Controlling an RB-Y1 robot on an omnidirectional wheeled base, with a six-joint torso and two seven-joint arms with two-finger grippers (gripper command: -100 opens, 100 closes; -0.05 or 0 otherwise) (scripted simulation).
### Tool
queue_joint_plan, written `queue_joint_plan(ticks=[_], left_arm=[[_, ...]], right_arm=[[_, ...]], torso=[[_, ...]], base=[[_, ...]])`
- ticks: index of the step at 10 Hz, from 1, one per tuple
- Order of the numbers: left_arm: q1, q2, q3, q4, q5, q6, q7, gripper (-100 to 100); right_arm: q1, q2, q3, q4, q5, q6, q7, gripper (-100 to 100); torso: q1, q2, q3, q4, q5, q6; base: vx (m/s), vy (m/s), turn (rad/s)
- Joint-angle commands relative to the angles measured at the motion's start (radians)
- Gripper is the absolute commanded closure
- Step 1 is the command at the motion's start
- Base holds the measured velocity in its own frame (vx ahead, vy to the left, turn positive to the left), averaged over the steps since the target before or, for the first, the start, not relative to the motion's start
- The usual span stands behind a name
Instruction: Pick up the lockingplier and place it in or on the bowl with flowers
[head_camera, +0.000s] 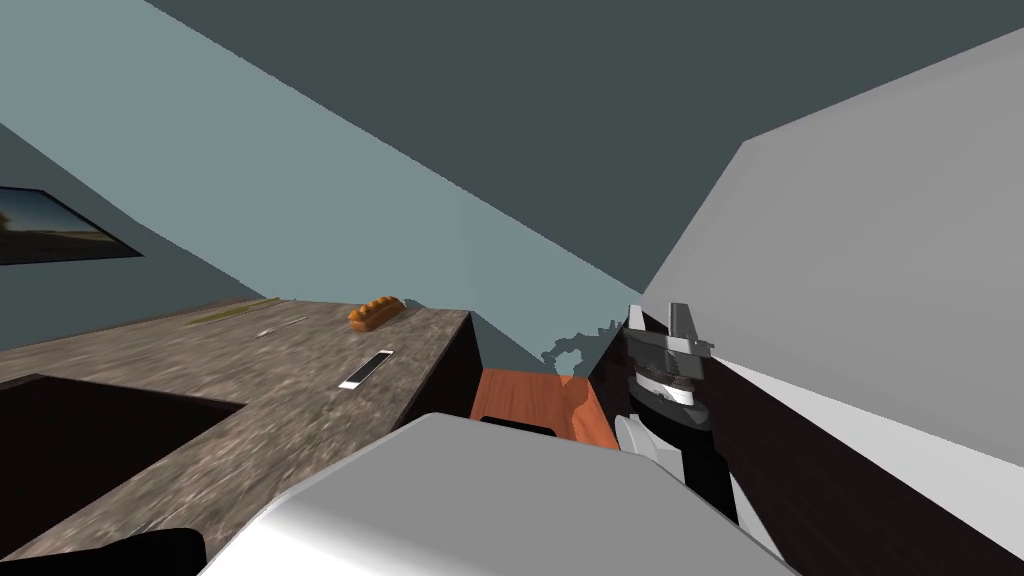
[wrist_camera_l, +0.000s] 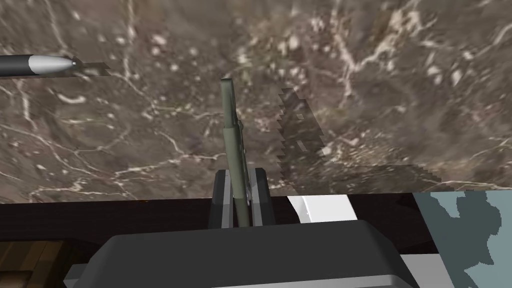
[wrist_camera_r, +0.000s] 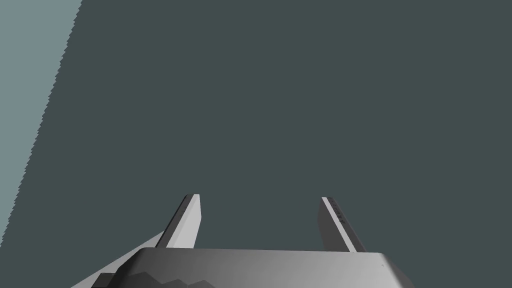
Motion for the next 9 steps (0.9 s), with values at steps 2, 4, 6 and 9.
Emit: queue_joint_plan(ticks=[2,4,6,9], left_arm=[[-0.042,0.006,0.000,0.076,-0.019,-0.073,0.005,100],[-0.059,0.008,0.002,0.107,-0.026,-0.100,0.007,100],[-0.095,0.011,0.008,0.169,-0.043,-0.156,0.011,100],[-0.132,0.012,0.017,0.234,-0.060,-0.213,0.015,100]], right_arm=[[0.000,0.000,0.000,0.000,0.000,0.000,0.000,0],[0.000,0.000,0.000,0.000,0.000,0.000,0.000,0],[0.000,0.000,0.000,0.000,0.000,0.000,0.000,0],[0.000,0.000,0.000,0.000,0.000,0.000,0.000,0]], torso=[[0.001,0.000,0.000,0.000,0.000,0.000],[0.002,-0.001,-0.001,0.000,0.001,0.001],[0.004,-0.001,0.000,0.000,0.001,0.001],[0.004,0.000,0.000,0.000,0.001,0.001]], base=[[-0.016,-0.042,-0.028],[-0.012,-0.014,-0.013],[-0.023,-0.010,-0.023],[-0.024,0.000,-0.010]])
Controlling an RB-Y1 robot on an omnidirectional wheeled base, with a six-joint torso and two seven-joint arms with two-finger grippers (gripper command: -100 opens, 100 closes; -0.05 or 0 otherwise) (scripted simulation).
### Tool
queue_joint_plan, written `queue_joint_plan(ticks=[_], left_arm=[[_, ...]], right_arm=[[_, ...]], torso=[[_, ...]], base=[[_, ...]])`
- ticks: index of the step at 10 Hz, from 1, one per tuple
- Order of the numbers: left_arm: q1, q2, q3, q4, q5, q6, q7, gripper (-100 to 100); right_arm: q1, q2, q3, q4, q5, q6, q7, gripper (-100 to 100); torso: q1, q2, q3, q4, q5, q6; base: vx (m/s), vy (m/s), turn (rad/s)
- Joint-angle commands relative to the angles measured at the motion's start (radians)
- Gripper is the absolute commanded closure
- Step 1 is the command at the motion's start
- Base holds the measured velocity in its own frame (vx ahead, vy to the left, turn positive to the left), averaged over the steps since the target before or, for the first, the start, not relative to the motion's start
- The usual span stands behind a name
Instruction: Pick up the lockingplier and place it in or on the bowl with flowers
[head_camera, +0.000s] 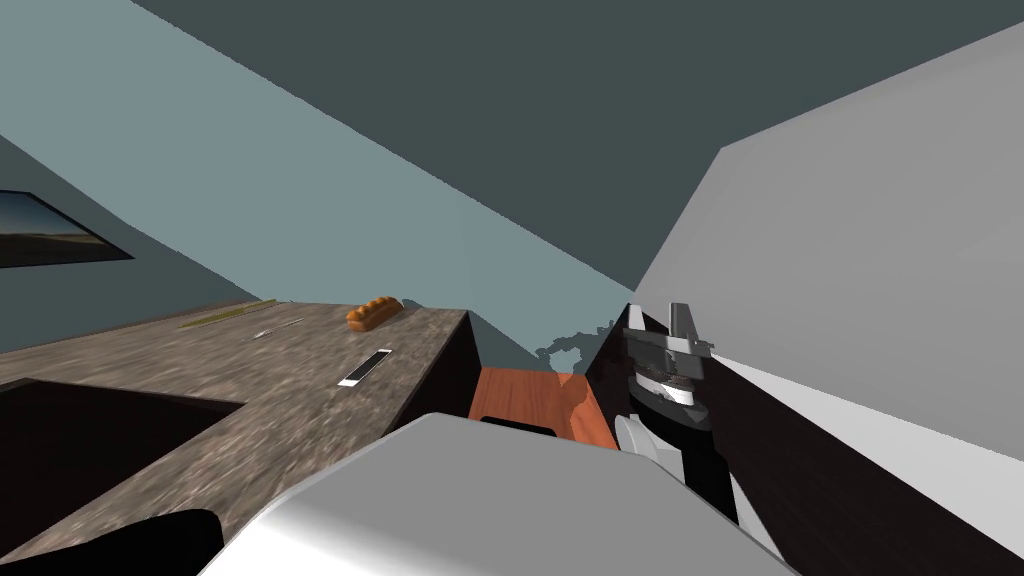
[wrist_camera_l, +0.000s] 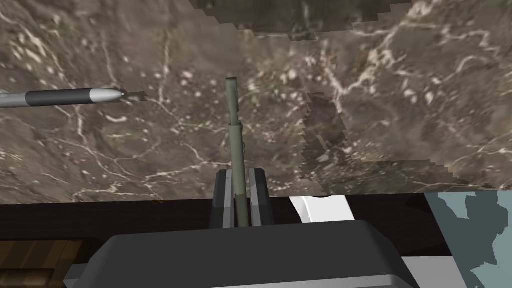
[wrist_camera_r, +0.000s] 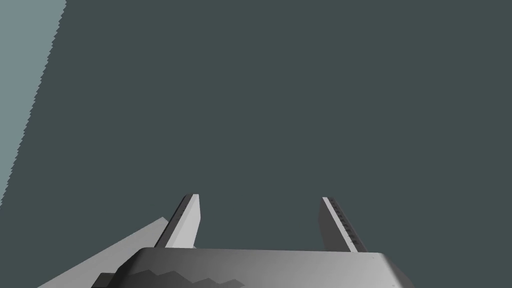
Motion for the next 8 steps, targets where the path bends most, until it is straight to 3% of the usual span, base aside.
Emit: queue_joint_plan(ticks=[1,3,8], left_arm=[[-0.035,0.000,0.004,0.050,-0.014,-0.047,0.001,100],[-0.054,0.000,0.010,0.089,-0.024,-0.075,0.002,100],[-0.150,-0.003,0.046,0.256,-0.071,-0.210,0.005,100]], right_arm=[[0.000,0.000,0.000,0.000,0.000,0.000,0.000,0],[0.000,0.000,0.000,0.000,0.000,0.000,0.000,0],[0.000,0.000,0.000,0.000,0.000,0.000,0.000,0]], torso=[[0.000,0.000,0.000,0.000,0.000,0.000],[0.001,0.001,0.001,0.000,0.000,0.000],[0.003,0.002,0.002,0.001,0.000,-0.001]], base=[[-0.023,0.008,-0.013],[-0.026,0.018,-0.009],[-0.028,0.039,0.003]])
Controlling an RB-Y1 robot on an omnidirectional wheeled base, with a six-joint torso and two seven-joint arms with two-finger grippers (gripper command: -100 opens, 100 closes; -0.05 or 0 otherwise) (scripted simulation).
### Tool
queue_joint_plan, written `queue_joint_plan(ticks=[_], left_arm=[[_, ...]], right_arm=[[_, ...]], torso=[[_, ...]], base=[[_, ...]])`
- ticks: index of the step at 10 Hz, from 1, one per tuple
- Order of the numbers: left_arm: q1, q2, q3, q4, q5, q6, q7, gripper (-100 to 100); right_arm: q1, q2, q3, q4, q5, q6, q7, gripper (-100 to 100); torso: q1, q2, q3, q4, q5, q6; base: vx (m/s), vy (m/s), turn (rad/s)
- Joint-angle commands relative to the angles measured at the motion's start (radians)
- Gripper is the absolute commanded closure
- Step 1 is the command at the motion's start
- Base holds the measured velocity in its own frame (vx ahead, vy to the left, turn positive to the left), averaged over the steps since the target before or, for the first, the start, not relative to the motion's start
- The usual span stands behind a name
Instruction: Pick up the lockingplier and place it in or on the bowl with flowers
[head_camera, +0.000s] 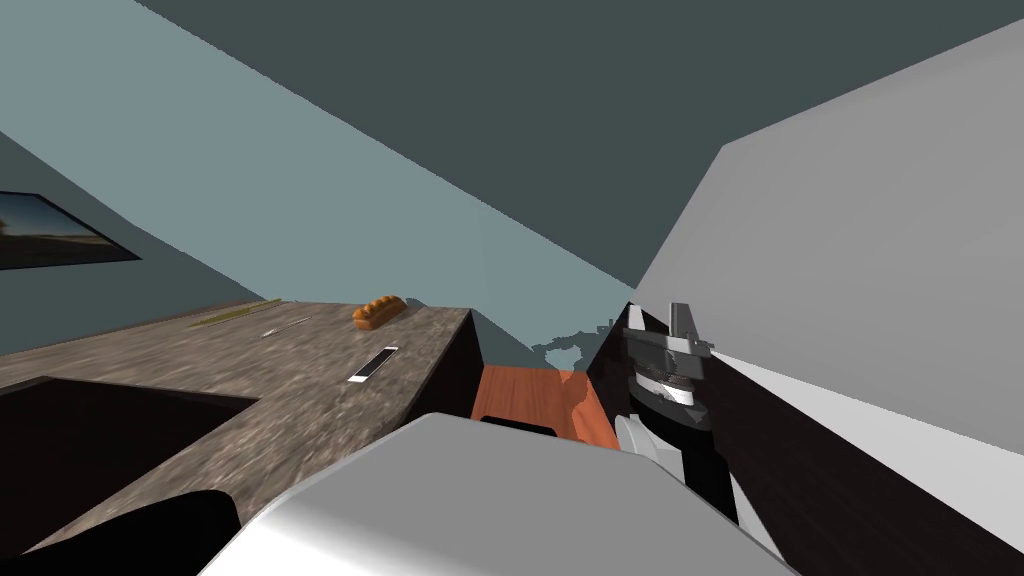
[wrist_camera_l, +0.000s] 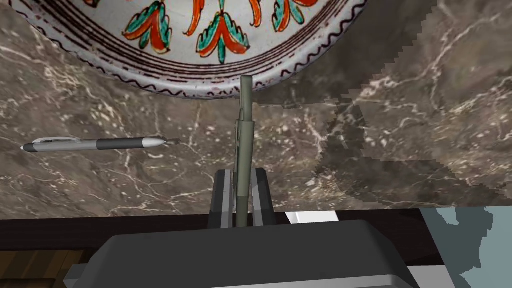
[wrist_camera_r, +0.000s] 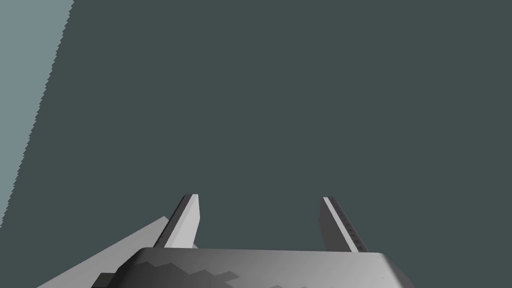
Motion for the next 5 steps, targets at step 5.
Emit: queue_joint_plan(ticks=[5], left_arm=[[-0.091,-0.008,0.053,0.161,-0.049,-0.127,0.000,100]], right_arm=[[0.000,0.000,0.000,0.000,0.000,0.000,0.000,0]], torso=[[0.001,0.000,0.000,0.000,0.000,-0.001]], base=[[-0.031,0.076,0.015]])
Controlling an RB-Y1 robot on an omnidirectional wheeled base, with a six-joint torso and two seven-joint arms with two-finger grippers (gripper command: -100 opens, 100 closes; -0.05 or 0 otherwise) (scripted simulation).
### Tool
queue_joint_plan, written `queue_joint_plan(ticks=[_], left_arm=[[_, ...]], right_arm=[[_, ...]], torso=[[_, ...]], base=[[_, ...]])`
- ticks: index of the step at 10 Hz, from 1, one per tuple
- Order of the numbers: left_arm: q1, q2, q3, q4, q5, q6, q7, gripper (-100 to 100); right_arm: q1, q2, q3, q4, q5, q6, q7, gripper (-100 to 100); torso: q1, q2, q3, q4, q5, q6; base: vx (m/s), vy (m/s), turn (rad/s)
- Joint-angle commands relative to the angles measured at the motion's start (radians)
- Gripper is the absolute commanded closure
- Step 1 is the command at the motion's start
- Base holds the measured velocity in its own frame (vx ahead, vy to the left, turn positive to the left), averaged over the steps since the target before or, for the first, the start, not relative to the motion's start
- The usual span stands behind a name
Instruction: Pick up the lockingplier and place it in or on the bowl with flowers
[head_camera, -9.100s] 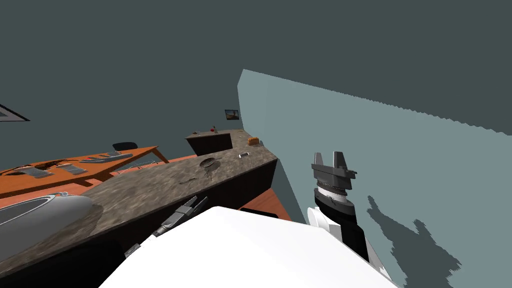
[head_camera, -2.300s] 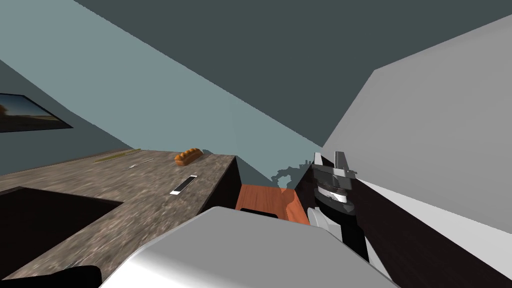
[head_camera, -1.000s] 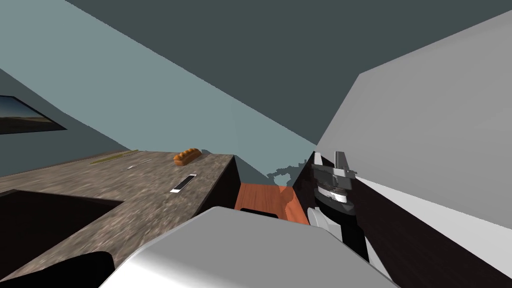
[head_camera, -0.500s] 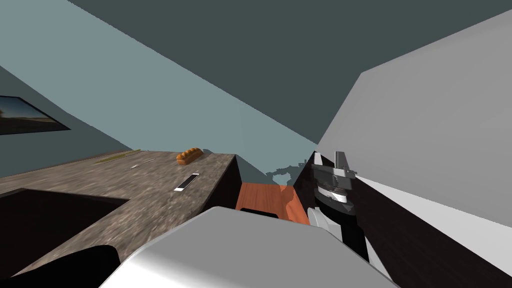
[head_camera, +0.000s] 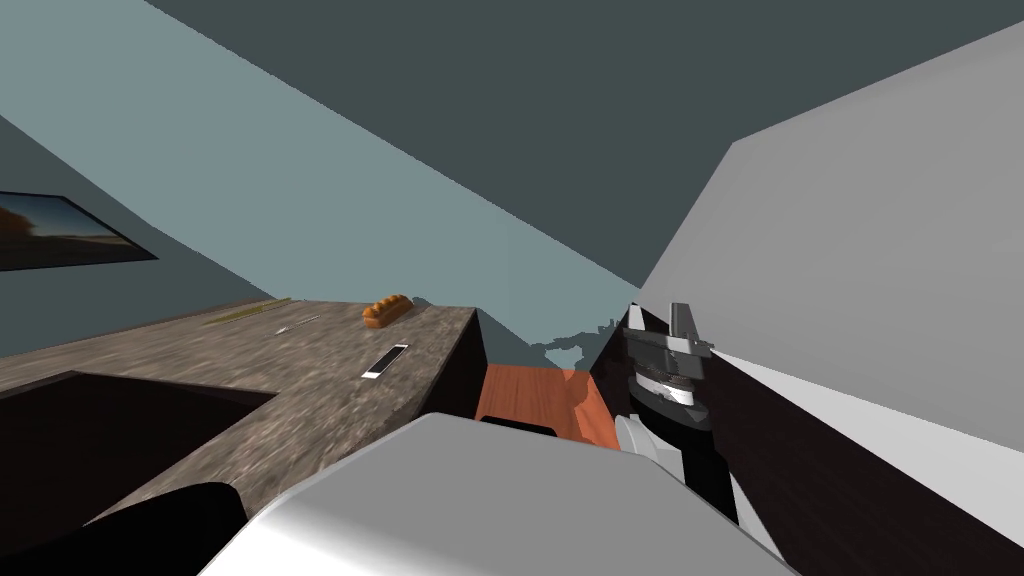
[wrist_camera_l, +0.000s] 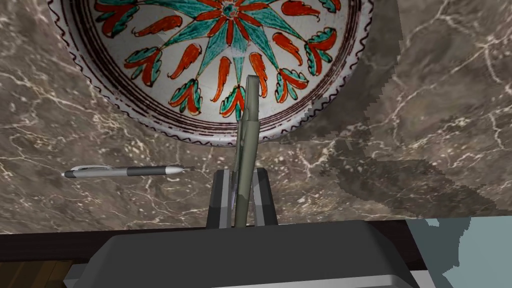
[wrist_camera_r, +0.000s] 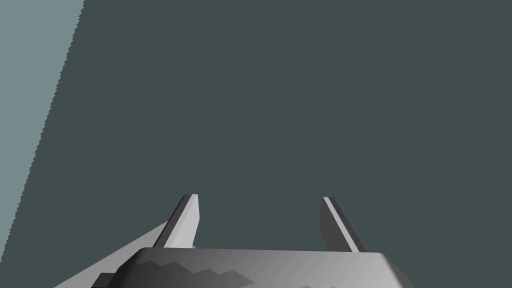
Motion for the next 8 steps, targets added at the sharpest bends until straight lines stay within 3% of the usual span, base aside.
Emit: queue_joint_plan(ticks=[1,5,6,7,8], left_arm=[[-0.034,-0.005,0.007,0.050,-0.015,-0.035,-0.002,100],[-0.089,-0.012,0.040,0.143,-0.044,-0.103,-0.007,100],[-0.076,-0.011,0.037,0.124,-0.039,-0.089,-0.006,100],[-0.076,-0.011,0.040,0.126,-0.040,-0.092,-0.006,-100],[-0.076,-0.011,0.039,0.126,-0.040,-0.091,-0.006,-100]], right_arm=[[0.000,0.000,0.000,0.000,0.000,0.000,0.000,0],[0.000,0.000,0.000,0.000,0.000,0.000,0.000,0],[0.000,0.000,0.000,0.000,0.000,0.000,0.000,0],[0.000,0.000,0.000,0.000,0.000,0.000,0.000,0],[0.000,0.000,0.000,0.000,0.000,0.000,0.000,0]], torso=[[0.000,0.000,0.000,0.000,0.000,0.000],[-0.001,0.000,0.000,0.000,0.000,-0.001],[-0.001,0.000,0.000,0.000,0.000,-0.001],[-0.003,-0.001,0.000,0.000,0.000,-0.002],[-0.005,-0.001,-0.001,0.000,0.000,-0.002]], base=[[-0.031,0.077,0.022],[-0.028,0.076,0.021],[-0.015,0.039,-0.003],[-0.003,0.008,-0.003],[0.000,0.000,0.000]])
